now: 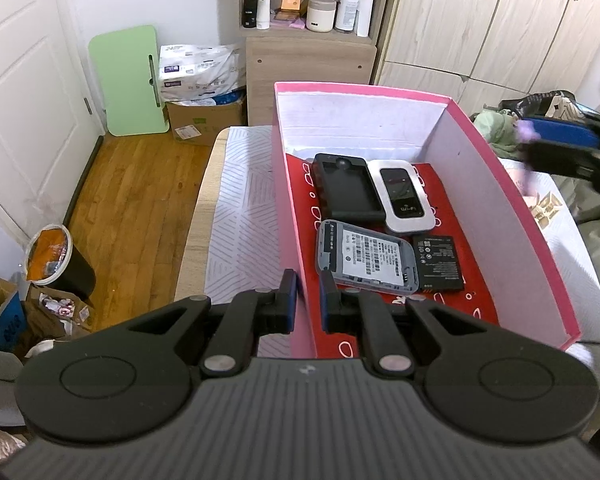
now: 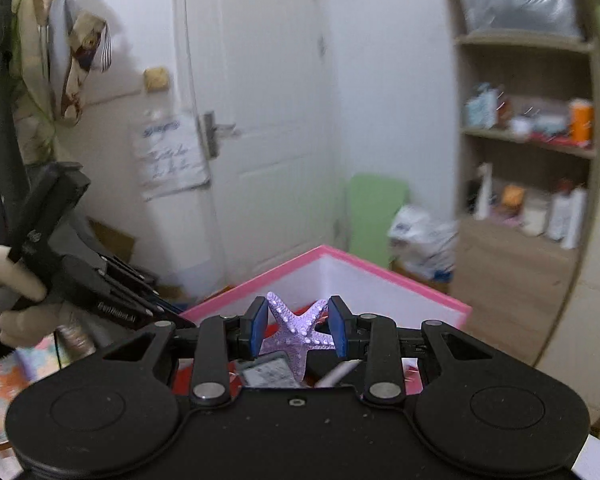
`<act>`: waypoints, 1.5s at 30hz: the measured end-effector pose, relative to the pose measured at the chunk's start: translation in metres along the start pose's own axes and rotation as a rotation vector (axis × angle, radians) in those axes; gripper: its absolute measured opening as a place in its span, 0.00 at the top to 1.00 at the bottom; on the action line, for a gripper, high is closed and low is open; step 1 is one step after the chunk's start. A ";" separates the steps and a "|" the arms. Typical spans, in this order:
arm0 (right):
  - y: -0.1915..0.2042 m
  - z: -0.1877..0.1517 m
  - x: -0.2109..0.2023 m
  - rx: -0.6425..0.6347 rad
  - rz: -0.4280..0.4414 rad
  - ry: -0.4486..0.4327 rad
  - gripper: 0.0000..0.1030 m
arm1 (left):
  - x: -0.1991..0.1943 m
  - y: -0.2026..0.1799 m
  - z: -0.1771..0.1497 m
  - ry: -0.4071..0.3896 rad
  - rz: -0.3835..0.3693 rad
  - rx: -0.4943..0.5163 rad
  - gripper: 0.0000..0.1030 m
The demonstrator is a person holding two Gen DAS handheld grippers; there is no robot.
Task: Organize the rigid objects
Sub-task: 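Carry the purple starfish into the box and release it on the black case, then return the right tool to the bed and grasp the white charger cube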
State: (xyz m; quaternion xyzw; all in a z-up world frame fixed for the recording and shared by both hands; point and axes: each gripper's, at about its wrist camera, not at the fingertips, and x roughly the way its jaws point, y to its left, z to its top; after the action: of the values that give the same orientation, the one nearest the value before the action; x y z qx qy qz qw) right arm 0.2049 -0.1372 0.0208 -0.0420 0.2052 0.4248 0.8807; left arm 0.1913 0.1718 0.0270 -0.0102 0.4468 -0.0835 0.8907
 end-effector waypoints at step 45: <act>-0.033 0.000 -0.042 0.167 -0.129 0.122 0.60 | 0.000 0.000 -0.002 -0.015 -0.014 0.039 0.90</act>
State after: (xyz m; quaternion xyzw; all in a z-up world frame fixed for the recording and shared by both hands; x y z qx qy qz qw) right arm 0.2070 -0.1891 0.0338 -0.0076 0.2901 0.3455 0.8924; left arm 0.1892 0.1722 0.0259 0.0031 0.4383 -0.0984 0.8934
